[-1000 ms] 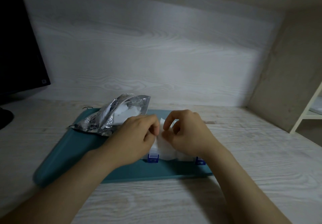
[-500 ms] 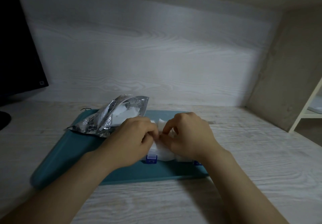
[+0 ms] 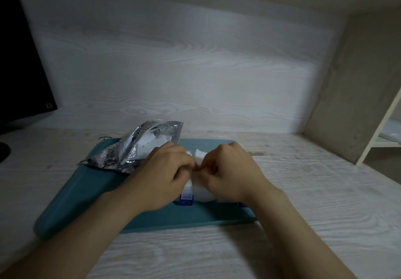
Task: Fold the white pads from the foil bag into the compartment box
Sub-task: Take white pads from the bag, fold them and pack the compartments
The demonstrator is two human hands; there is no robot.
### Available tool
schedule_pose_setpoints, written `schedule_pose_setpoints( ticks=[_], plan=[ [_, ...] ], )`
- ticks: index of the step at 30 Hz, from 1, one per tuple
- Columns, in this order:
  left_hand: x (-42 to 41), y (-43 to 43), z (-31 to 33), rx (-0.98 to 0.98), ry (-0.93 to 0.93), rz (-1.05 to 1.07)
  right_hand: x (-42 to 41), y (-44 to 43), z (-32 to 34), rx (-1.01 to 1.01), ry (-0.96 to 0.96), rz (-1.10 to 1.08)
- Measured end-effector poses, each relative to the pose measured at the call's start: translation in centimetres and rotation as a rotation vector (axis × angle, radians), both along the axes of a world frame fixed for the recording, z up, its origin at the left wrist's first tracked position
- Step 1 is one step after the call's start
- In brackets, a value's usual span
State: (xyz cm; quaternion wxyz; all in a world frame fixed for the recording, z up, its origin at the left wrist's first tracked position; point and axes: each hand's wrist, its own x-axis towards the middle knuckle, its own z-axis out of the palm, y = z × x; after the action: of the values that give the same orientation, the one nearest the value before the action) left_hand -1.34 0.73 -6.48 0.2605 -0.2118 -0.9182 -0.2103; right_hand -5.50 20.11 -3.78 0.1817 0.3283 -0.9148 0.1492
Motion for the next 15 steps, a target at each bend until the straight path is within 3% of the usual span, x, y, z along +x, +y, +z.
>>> schedule_pose_setpoints(
  ticks=[5,9,11,15],
  plan=[
    [0.2,-0.5,0.8,0.114,0.206,0.033,0.1,0.4,0.5,-0.015,0.063,-0.136],
    [-0.1,-1.8,1.5,0.145,0.449,0.305,-0.1,0.3,0.3,-0.006,0.032,-0.078],
    [-0.3,-3.0,1.6,0.185,0.441,0.447,-0.1,0.2,0.2,-0.080,0.051,-0.094],
    [-1.0,-5.0,0.9,0.307,0.218,0.559,-0.1,-0.1,0.1,-0.217,0.071,-0.062]
  ],
)
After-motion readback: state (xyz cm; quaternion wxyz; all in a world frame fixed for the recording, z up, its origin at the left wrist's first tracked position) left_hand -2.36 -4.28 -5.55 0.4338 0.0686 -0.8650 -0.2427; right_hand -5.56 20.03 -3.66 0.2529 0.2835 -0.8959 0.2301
